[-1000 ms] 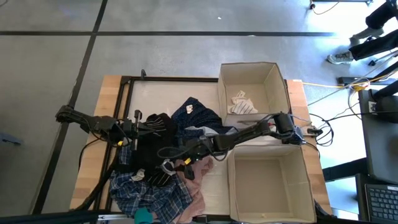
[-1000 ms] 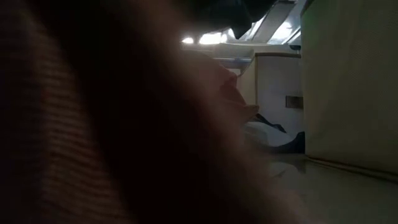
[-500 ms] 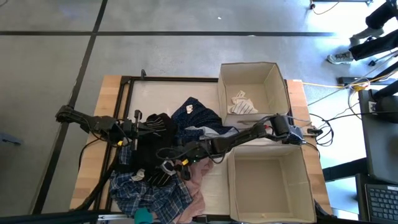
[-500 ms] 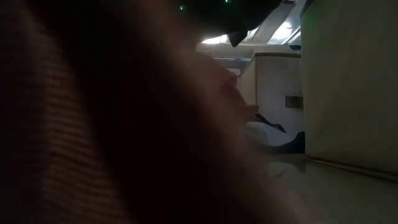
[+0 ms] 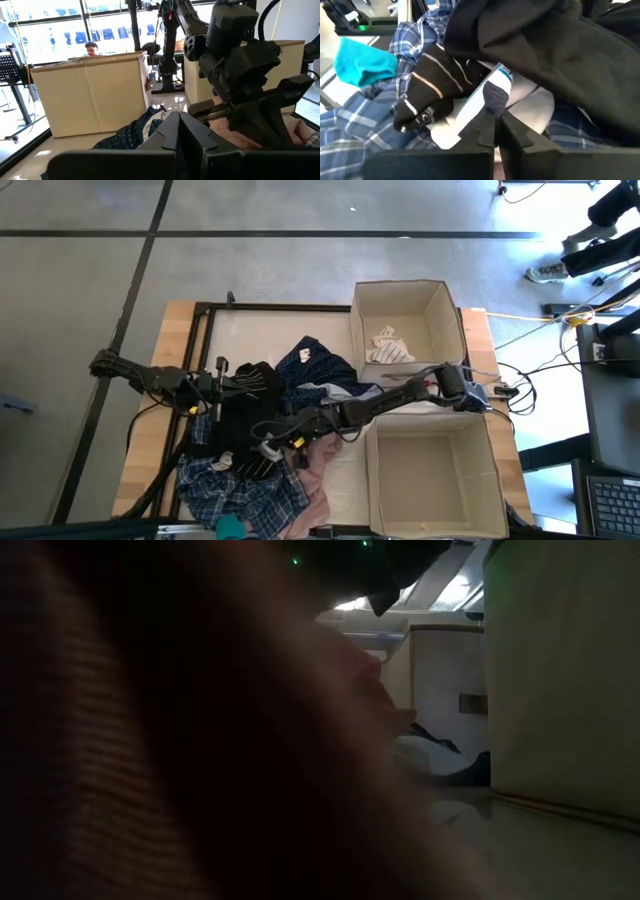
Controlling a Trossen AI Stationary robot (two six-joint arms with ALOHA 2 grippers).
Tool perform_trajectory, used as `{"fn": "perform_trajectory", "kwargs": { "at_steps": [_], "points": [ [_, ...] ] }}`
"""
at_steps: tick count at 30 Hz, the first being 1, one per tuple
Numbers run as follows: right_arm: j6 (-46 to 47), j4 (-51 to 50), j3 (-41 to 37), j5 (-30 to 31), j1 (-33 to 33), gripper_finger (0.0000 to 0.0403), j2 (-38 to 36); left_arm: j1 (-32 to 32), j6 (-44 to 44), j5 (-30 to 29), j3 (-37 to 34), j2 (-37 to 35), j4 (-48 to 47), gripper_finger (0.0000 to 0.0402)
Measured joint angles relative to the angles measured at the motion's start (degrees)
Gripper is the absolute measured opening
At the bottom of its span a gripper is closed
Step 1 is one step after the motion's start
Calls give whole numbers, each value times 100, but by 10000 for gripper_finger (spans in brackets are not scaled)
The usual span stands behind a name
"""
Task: Sort clothes
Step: Put the white striped sock into the top laundry organizer
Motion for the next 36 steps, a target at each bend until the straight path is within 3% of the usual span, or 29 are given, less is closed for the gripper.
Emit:
{"fn": "perform_trajectory", "kwargs": {
  "at_steps": [5,14,29,36],
  "points": [
    [-179,-301,0,152,4,32,-271,1,-2,0,0,2,0,1],
    [-570,-1368,0,764,4,8,-995,1,-4,-1,0,2,1,1],
    [-724,-2868,0,2125,4,16,-2242,1,-7,0,0,2,0,1],
    [-759,-3720,-2,3033,4,18,-2895,-1,-4,0,0,2,0,1]
  ]
}}
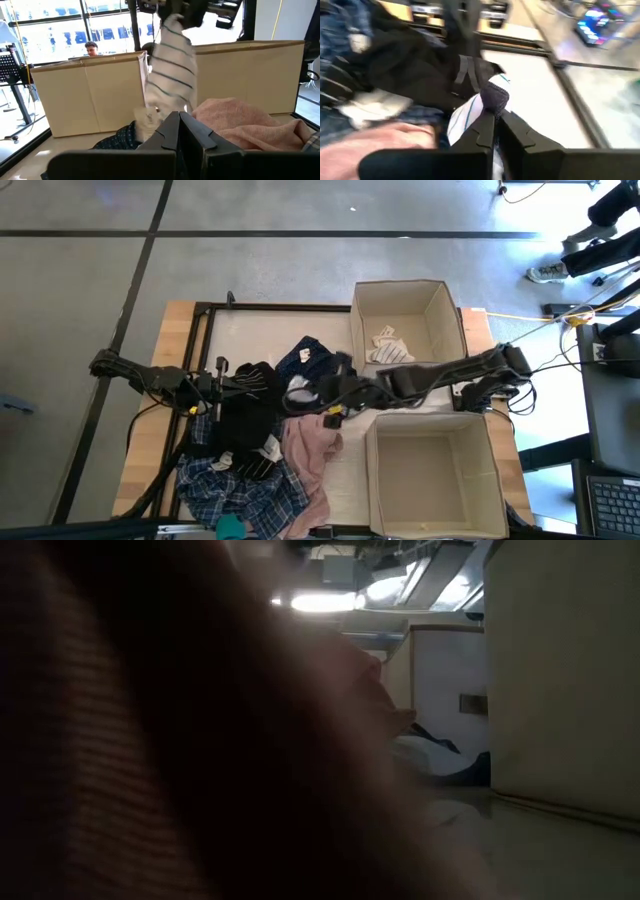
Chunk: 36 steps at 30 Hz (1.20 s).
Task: Sort clothes
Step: Put the white striped sock into the top laundry organizer
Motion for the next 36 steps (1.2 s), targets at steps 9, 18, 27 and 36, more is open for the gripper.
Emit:
{"fn": "perform_trajectory", "kwargs": {
  "at_steps": [9,18,27,36],
  "points": [
    [-1,-997,1,1312,-7,19,-1033,1,0,0,0,0,0,1],
    [279,-2007,2,2551,-11,19,-1987,1,1,0,1,0,0,1],
    [1605,-3761,2,2873,-467,19,-2669,1,4,0,0,-4,0,1],
    [2733,-5077,-96,2611,-1185,19,-2760,0,4,0,0,-4,0,1]
  ]
}}
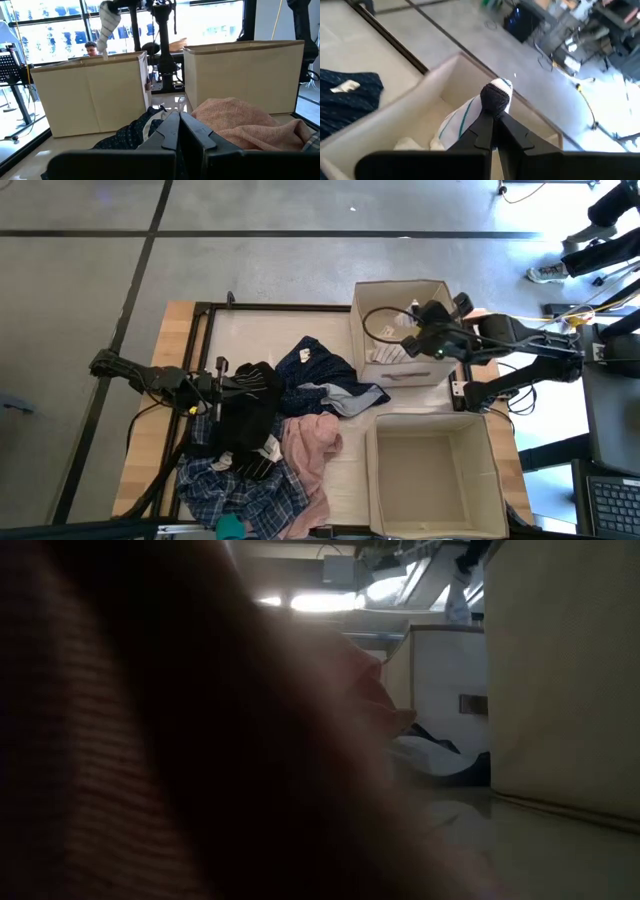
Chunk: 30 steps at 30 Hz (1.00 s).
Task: Sort clothes
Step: Put the white striped sock into the top laundry organizer, then put the white sock into the top laundry organizer
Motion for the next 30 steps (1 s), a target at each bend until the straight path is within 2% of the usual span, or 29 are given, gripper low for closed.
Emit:
{"fn": "perform_trajectory", "kwargs": {
  "at_steps": [14,20,24,30],
  "points": [
    [41,652,-1436,-899,-971,19,12,0,0,-1,0,4,0,1],
    [41,874,-1703,-1286,-1188,22,12,1,-2,-1,1,4,0,1],
    [40,879,-1708,-1500,-1200,56,12,0,-2,-2,2,4,0,1],
    [19,876,-1710,-1653,-1195,137,12,0,0,-2,0,4,0,1]
  ]
}}
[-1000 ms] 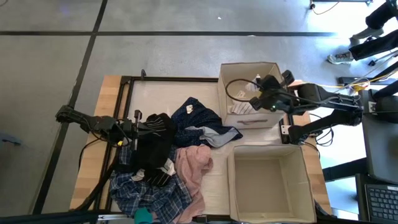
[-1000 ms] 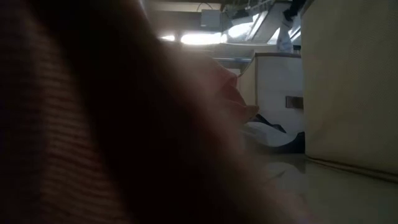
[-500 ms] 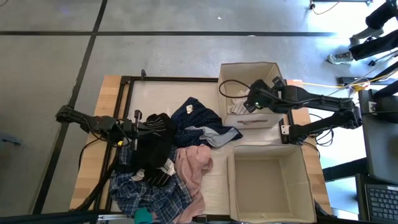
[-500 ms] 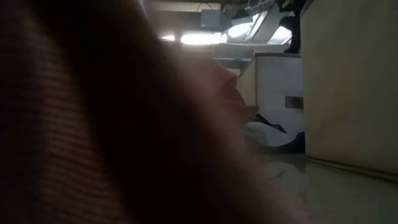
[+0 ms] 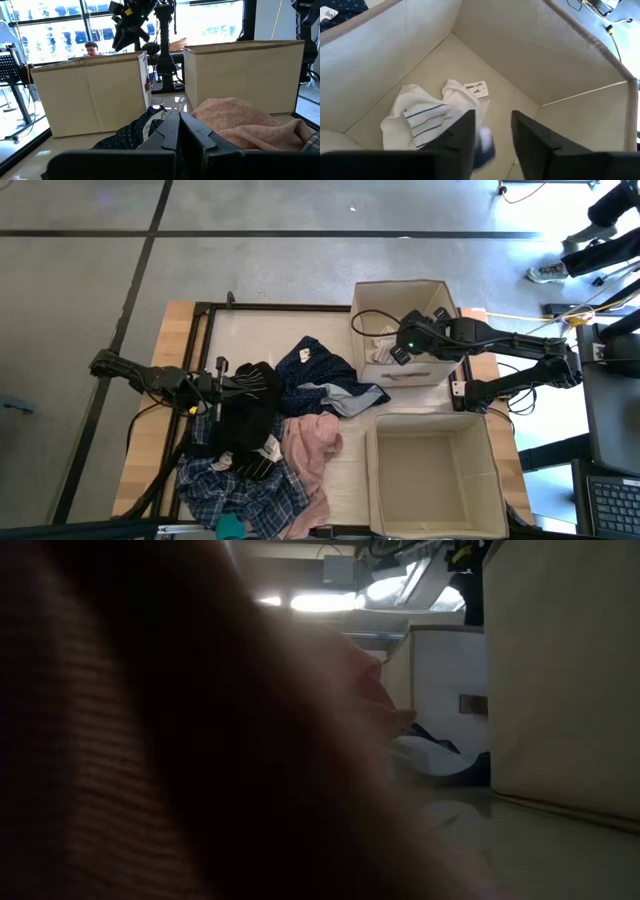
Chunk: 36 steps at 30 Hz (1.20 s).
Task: Sort clothes
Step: Put the white sock into the top laundry organizer
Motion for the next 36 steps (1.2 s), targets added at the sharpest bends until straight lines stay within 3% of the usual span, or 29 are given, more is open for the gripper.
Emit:
{"fn": "perform_trajectory", "kwargs": {
  "at_steps": [5,9,13,19,36],
  "points": [
    [-20,-3,0,0,9,187,0,2,0,0,0,0,0,1],
    [-181,302,0,-214,17,205,-1,0,0,1,0,0,0,1],
    [-685,1159,0,-1033,152,205,-2,2,0,0,2,0,0,1],
    [-1275,2881,0,-1532,729,200,70,0,0,0,0,0,0,1],
    [-2125,5133,0,-2095,1889,199,1629,1,8,-2,0,-4,0,1]
  ]
}}
